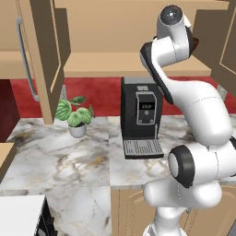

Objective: Move the bowls from the cabinet to the plates on the dining table.

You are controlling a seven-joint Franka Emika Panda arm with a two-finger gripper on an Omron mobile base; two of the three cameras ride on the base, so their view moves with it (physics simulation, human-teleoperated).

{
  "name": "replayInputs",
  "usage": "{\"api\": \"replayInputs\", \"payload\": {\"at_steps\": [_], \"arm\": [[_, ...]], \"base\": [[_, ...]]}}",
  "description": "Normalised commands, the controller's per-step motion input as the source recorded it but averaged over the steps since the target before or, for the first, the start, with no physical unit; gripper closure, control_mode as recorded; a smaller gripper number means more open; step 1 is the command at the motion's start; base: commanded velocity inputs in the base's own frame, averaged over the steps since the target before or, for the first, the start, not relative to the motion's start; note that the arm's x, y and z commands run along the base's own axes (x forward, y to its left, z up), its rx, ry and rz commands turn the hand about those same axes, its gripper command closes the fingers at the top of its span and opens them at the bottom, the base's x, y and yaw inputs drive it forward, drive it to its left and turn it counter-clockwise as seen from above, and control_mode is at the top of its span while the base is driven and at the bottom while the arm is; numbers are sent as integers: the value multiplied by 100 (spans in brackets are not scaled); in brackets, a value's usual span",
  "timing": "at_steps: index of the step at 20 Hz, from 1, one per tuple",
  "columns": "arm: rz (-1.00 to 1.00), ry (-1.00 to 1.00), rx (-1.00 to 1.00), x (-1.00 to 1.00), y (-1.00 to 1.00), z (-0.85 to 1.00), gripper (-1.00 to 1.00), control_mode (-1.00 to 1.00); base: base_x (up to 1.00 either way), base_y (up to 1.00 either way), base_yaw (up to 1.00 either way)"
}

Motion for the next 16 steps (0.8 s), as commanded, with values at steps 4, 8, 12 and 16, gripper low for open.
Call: {"api": "replayInputs", "payload": {"at_steps": [4,8,12,16], "arm": [[0,0,0,23,-15,-16,-100,-100],[0,0,0,37,-34,-21,-100,-100],[0,0,0,20,-21,-1,-100,-100],[0,0,0,13,-12,0,-100,-100]], "base": [[0,0,0],[0,0,0],[0,0,0],[0,0,0]]}}
